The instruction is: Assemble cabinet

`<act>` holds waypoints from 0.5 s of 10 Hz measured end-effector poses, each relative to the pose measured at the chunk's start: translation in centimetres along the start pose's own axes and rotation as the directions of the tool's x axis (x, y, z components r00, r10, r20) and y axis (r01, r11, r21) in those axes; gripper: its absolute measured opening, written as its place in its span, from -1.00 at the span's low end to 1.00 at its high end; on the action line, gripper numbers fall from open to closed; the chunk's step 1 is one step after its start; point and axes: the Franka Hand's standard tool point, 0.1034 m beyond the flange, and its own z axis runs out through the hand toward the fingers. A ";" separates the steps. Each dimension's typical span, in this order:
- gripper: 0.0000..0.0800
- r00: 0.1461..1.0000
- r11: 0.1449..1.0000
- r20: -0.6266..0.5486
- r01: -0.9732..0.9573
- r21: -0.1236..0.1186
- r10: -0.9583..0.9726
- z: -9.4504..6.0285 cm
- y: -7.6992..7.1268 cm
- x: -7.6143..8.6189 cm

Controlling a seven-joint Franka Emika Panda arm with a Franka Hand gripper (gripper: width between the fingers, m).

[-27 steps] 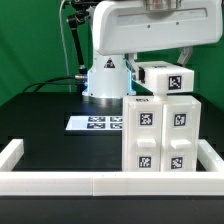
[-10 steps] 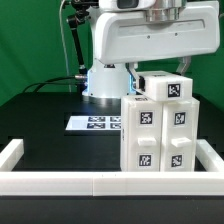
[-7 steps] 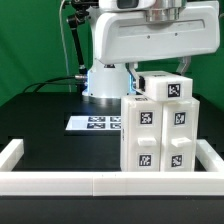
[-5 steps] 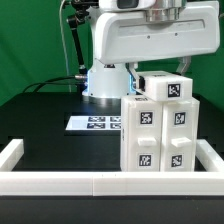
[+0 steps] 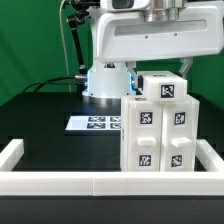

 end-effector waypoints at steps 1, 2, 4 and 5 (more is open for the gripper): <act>0.39 0.999 0.999 0.000 -0.048 0.001 0.048 0.0 0.0 0.0; 0.39 0.991 0.991 0.000 -0.134 0.001 0.134 0.0 -0.1 0.0; 0.39 0.951 0.951 0.001 -0.309 0.005 0.309 0.0 -0.2 0.0; 0.39 0.927 0.927 -0.001 -0.374 0.006 0.374 0.0 -0.4 -0.1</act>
Offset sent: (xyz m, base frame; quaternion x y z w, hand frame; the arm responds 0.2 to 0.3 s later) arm -0.0077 -0.0038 0.0017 -0.0017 0.0103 0.2571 0.9663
